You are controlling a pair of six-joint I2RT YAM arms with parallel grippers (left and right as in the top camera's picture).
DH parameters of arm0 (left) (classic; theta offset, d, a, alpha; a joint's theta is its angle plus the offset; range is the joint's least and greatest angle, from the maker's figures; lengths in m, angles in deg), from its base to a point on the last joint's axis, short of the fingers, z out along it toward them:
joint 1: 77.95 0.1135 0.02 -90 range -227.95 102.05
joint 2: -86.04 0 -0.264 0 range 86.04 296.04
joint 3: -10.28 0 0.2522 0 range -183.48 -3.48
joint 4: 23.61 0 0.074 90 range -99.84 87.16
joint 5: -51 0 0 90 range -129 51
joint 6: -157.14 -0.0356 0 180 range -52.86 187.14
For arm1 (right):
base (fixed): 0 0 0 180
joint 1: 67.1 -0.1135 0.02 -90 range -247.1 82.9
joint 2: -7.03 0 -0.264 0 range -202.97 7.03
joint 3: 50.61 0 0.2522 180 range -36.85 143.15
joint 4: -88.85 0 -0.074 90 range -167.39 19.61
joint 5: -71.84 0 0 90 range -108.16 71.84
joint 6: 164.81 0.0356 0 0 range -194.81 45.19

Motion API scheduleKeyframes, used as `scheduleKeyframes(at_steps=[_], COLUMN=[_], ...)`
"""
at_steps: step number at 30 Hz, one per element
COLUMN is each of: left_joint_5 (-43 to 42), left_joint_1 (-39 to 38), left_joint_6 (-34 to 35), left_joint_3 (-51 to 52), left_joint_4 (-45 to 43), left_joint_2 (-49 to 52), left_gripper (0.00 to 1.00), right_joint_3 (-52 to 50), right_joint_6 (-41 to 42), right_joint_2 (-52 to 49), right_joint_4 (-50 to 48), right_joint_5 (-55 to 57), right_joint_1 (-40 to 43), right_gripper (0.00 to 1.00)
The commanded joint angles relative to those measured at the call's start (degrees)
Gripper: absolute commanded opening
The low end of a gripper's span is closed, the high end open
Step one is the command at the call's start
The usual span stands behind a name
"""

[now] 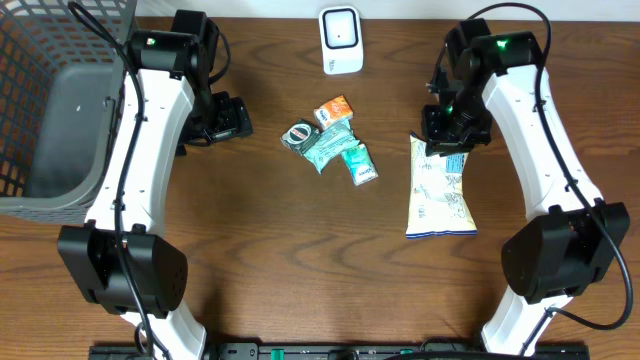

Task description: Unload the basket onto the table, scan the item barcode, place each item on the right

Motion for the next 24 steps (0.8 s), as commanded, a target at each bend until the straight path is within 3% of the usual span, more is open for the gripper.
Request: scheduleKeyframes(at_steps=[1, 24], left_joint_5=[-0.1, -0.1], left_joint_1=[0.0, 0.0], left_joint_6=[0.3, 0.3], left_joint_3=[0.1, 0.1], left_joint_4=[0.1, 0.1], left_joint_2=[-1.0, -1.0], left_gripper=[0.98, 0.98], right_joint_3=[-0.3, -0.3], right_joint_6=[-0.9, -0.8], right_joint_2=[1.5, 1.5], right_joint_4=[-0.2, -1.7], right_joint_5=[-0.2, -0.2], right_joint_1=[-0.6, -1.1], right_gripper=[0.2, 0.21])
